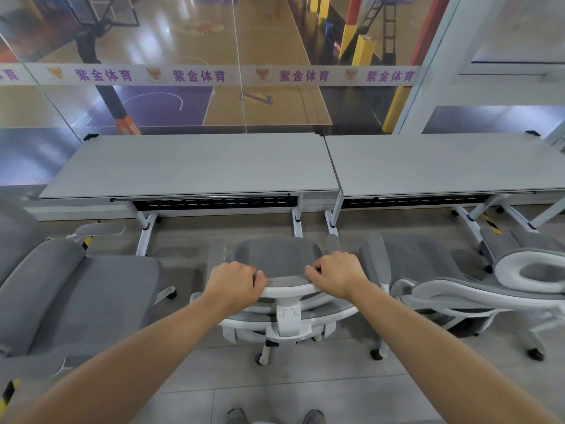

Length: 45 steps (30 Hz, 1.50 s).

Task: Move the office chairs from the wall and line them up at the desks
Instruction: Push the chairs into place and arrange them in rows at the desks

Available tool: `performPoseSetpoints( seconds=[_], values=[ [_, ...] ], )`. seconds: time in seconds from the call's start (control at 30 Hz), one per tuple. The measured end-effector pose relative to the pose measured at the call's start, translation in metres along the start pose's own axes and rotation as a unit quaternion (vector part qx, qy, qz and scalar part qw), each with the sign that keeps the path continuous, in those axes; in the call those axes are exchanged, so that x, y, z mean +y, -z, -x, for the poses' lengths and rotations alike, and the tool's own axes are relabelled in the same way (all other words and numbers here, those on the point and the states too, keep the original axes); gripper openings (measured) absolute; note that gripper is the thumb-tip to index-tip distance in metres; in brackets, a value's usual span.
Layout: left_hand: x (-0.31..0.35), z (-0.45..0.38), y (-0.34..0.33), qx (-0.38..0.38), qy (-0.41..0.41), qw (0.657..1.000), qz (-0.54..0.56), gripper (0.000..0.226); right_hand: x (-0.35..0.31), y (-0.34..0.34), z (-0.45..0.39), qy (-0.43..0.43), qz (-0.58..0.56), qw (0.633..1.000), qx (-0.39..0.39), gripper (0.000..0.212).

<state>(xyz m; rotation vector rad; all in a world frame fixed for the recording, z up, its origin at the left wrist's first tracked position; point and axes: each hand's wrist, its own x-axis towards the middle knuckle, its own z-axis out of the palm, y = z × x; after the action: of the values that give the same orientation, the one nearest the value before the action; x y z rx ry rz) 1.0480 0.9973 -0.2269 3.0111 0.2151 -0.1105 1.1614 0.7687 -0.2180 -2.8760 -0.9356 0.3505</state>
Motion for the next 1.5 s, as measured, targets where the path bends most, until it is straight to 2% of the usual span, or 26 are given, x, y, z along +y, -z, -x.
performPoseSetpoints(
  seconds=[0.53, 1.5],
  values=[
    [0.006, 0.004, 0.002, 0.007, 0.007, 1.000, 0.000, 0.044, 0.002, -0.003, 0.004, -0.003, -0.005, 1.000, 0.006, 0.050],
    [0.007, 0.010, -0.002, 0.000, -0.005, 1.000, -0.007, 0.049, 0.003, -0.003, 0.011, -0.002, -0.009, 1.000, 0.002, 0.050]
  ],
)
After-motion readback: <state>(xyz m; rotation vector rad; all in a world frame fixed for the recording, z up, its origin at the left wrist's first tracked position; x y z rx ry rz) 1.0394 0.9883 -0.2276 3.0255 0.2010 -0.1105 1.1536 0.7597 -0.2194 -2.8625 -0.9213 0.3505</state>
